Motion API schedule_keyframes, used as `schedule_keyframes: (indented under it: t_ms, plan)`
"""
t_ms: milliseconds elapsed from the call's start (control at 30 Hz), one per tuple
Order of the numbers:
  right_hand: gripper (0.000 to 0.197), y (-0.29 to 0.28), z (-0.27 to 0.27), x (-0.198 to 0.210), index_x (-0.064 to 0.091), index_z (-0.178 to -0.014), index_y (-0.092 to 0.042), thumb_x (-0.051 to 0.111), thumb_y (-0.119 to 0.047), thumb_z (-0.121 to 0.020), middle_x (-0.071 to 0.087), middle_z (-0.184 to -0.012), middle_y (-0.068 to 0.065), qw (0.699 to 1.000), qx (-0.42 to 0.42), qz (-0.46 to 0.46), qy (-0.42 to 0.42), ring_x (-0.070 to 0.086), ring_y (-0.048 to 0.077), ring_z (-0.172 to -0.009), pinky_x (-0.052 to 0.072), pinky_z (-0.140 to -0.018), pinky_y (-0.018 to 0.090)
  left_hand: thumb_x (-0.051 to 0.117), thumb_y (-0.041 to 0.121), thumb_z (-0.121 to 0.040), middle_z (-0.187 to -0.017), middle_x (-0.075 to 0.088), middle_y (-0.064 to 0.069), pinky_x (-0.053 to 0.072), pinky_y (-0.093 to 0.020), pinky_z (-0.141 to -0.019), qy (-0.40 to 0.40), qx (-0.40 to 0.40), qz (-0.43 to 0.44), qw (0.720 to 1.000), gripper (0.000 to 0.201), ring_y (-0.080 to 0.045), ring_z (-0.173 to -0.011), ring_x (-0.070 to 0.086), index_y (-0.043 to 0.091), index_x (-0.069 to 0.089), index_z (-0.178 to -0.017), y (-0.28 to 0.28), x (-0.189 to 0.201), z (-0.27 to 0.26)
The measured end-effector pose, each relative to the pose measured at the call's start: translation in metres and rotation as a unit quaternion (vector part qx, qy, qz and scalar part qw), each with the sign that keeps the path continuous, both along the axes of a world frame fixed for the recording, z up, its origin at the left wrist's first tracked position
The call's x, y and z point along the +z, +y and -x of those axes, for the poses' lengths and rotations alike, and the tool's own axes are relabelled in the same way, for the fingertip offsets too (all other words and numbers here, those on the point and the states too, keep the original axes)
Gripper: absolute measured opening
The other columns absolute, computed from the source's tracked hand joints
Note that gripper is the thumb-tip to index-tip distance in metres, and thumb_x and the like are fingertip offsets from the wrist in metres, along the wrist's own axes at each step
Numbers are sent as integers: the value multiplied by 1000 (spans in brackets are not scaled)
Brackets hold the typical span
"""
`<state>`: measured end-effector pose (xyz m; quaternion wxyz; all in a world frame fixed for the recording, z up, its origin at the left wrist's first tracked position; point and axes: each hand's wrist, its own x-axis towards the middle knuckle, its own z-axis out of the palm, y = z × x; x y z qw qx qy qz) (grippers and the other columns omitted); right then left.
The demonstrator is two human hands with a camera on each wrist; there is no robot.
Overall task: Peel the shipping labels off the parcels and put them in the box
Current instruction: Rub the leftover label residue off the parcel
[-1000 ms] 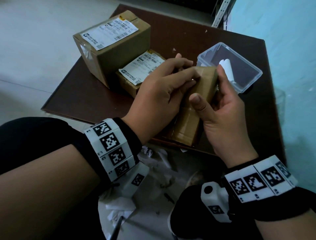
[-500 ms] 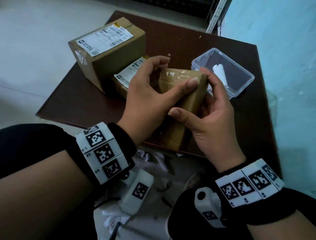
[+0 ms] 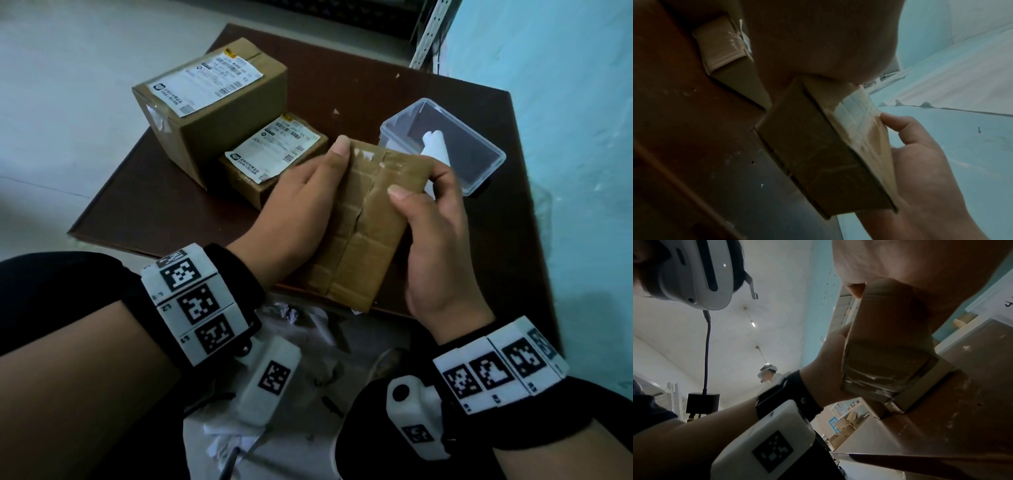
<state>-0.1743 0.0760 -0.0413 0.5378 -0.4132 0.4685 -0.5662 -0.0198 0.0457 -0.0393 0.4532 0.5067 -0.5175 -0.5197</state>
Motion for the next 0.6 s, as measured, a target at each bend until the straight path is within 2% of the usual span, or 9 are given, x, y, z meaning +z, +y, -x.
schedule_keyframes:
  t_ms: [33,67,167,233,367,433,467,533,600]
  plan:
    - [37,0,0,0,54,-131,-16,62,-24,-95,71,-115,11,1000,-1,-2,20,75,18,-97,63,-79,32,42,45,-112,-85,79,5,57,-19,-80,-22,-6,1,1000,49,-3,-85,73,19,77,-90,3,0,1]
    - [32,1,1,1,57,-125,-20,63,-27,-95,70,-112,8,999,-4,-3,49,74,14,-92,62,-75,28,41,44,-112,-79,76,6,57,-20,-74,-47,-13,20,999,50,-4,-78,72,20,76,-86,5,-1,1]
    - [11,1,6,1,64,-116,-24,65,-25,-105,69,-101,-3,992,-5,15,124,70,4,-83,58,-68,21,39,43,-113,-83,74,-6,60,-44,-75,-94,-31,100,990,49,-21,-80,71,16,74,-93,10,-7,3]
    - [10,0,8,1,67,-115,-21,65,-20,-106,70,-98,-7,989,-11,26,144,71,3,-85,59,-70,21,39,41,-113,-81,72,-9,58,-48,-74,-99,-18,121,988,50,-24,-78,70,13,73,-92,10,-10,2]
    - [10,-1,8,0,70,-111,-18,73,-22,-101,72,-98,-8,986,-29,54,156,72,8,-92,61,-75,26,39,37,-114,-73,69,-2,55,-40,-65,-111,-20,153,982,48,-15,-70,66,18,71,-84,12,-9,3]
    - [17,-2,7,0,72,-105,-18,79,-28,-95,74,-97,-5,986,-37,63,150,74,11,-94,63,-77,29,39,34,-115,-66,65,7,48,-27,-59,-110,-23,164,980,47,-4,-63,61,27,68,-79,13,-9,2]
    - [22,-2,7,1,72,-103,-18,82,-34,-90,75,-98,-2,986,-40,68,150,75,14,-95,64,-79,32,39,33,-115,-66,65,7,46,-23,-59,-111,-27,170,979,46,-4,-63,60,26,70,-81,13,-10,2]
    - [26,-3,7,1,74,-102,-17,83,-37,-88,76,-100,4,984,-39,73,158,76,19,-98,66,-82,38,39,33,-115,-69,66,-1,46,-24,-59,-118,-35,173,977,47,-7,-63,61,14,72,-87,12,-12,2]
    - [18,-4,9,2,75,-103,-16,80,-31,-93,77,-98,1,983,-30,67,167,76,16,-97,66,-80,35,39,35,-115,-65,64,2,45,-22,-58,-114,-35,157,980,49,-4,-61,59,13,71,-84,11,-13,1]
